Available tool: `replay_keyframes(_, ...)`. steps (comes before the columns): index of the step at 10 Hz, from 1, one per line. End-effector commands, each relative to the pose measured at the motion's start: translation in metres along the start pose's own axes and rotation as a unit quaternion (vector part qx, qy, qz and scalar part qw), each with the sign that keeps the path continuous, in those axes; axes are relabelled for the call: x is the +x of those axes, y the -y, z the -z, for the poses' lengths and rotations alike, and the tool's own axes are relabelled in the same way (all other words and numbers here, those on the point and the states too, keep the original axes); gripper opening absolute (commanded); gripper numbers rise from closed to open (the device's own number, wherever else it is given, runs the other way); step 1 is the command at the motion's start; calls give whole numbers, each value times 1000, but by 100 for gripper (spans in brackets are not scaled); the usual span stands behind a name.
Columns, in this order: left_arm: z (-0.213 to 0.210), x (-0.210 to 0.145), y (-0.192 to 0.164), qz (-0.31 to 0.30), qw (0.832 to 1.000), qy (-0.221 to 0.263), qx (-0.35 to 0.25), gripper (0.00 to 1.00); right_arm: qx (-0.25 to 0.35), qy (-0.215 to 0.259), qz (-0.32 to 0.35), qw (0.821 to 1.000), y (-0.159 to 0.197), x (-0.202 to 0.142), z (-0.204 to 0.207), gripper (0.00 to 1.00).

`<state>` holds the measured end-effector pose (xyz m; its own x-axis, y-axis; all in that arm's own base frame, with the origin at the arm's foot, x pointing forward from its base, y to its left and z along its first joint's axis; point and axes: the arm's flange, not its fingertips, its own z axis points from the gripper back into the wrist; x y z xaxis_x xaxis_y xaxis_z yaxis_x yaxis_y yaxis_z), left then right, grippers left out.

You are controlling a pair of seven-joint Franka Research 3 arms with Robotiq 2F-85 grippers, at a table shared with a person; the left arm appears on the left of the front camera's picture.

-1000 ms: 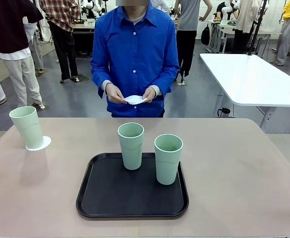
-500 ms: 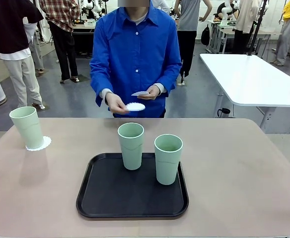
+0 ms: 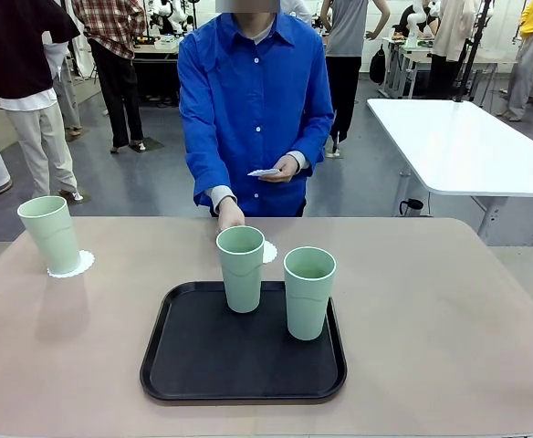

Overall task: Place coasters on the table and set cups on them.
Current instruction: Take one Reusable plastic cup from the Flat Tray and place it on a coaster set by the human.

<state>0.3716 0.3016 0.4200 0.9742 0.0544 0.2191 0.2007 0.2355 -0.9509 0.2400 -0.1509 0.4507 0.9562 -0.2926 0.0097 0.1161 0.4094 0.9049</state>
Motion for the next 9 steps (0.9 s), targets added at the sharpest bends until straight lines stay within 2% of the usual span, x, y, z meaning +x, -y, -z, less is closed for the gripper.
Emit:
replay_keyframes(1, -1, -1, 1, -2, 1000, -1, 0, 100, 7, 1, -5, 1000, 0, 0, 0, 100)
replay_keyframes(9, -1, -1, 1, -2, 1000, -1, 0, 100, 7, 1, -5, 1000, 0, 0, 0, 100)
